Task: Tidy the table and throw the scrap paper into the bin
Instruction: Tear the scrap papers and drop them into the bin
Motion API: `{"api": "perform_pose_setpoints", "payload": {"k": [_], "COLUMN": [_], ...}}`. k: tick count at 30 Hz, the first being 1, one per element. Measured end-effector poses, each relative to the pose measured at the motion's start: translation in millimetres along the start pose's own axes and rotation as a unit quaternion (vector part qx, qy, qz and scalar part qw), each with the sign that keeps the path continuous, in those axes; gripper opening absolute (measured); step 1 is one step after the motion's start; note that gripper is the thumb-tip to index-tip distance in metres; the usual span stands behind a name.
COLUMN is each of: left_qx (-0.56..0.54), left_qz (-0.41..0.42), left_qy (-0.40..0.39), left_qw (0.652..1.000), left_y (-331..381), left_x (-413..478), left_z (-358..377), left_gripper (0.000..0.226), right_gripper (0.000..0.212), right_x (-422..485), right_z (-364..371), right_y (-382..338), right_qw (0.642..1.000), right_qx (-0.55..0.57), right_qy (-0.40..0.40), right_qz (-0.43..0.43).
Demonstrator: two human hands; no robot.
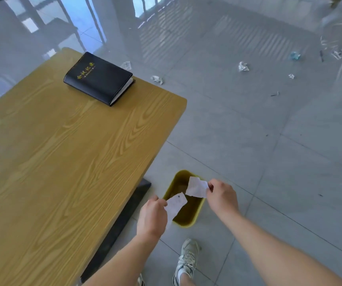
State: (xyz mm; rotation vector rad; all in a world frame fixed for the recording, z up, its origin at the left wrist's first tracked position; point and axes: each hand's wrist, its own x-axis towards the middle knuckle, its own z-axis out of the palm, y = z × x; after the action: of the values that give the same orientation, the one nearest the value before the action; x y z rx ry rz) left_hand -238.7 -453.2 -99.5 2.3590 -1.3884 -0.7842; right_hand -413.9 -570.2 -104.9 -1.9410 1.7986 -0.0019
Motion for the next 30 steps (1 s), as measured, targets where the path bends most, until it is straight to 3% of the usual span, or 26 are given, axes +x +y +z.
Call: {"api": "perform_pose_setpoints", "payload": {"k": [4,8,19,30], "left_qx": [0.022,0.077,0.123,0.102], "left_qz": [-0.048,-0.013,-0.019,-0.036], "left_qy": [-0.010,-0.045,-0.071,-0.111], "left_qw": [0.999,0.996,0.990,0.988], "left_y": [-13,-31,-77,-98], "left_x": [24,49,94,117], "left_z": [39,85,193,257], "left_gripper": [0.021,0.023,0.021,0.022], "right_gripper": [0.021,0.016,0.022,0.013], "right_x": [23,44,90,109], "right_z": [39,82,200,263], "right_y": [23,51,103,124], "right_qw": [1.000,0.999,0.993,0.988], "right_qx": [-0.002,0.006,0.018,0.017], "right_qy": [-0.013,-0.040,-0.094,-0.129], "right_qz": [0.003,0.034,0.069,0.081]}}
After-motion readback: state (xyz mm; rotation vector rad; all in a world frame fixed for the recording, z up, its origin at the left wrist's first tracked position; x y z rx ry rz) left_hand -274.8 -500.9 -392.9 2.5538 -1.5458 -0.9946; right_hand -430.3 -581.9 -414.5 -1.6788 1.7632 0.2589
